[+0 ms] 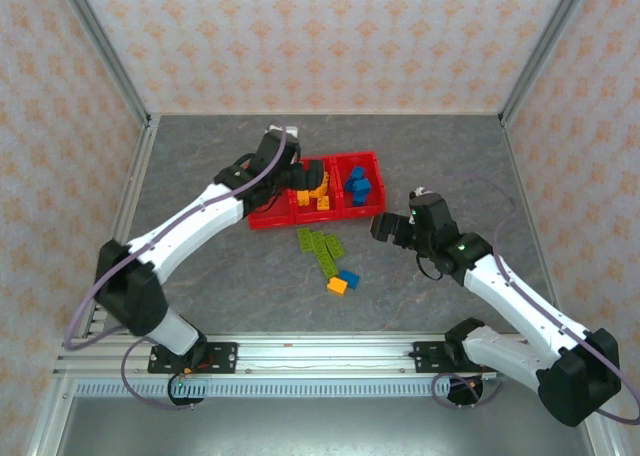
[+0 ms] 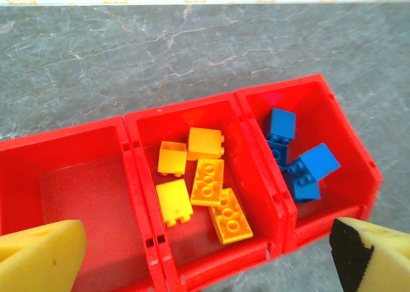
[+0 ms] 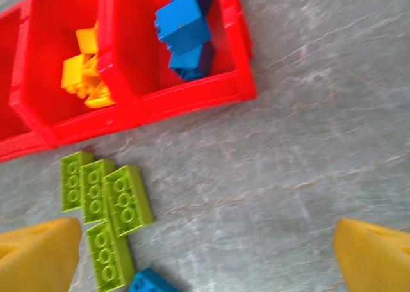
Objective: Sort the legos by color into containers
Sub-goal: Place the lego in the container, then pick up the lego from the bottom-center of the table.
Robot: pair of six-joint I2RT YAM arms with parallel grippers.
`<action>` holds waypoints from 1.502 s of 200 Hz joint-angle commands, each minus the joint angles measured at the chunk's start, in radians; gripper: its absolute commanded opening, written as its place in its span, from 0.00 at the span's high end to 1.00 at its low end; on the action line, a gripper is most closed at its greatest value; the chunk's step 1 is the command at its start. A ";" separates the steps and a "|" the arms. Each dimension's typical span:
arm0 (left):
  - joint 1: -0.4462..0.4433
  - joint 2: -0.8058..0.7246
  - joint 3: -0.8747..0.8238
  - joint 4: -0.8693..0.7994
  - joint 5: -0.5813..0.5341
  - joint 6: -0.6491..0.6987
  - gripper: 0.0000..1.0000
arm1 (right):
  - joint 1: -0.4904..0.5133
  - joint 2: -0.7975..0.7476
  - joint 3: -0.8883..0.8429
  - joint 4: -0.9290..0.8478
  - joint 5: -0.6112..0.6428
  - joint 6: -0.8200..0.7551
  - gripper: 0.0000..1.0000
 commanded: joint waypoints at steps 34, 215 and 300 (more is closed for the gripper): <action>0.003 -0.230 -0.300 0.037 0.121 -0.030 0.01 | 0.170 0.040 0.052 -0.094 -0.027 0.109 0.00; 0.003 -1.048 -0.599 -0.167 0.063 -0.153 0.01 | 0.507 0.532 0.272 -0.231 0.059 -0.281 0.09; 0.003 -1.103 -0.635 -0.131 0.023 -0.163 0.01 | 0.521 0.606 0.299 -0.224 0.065 -0.276 0.23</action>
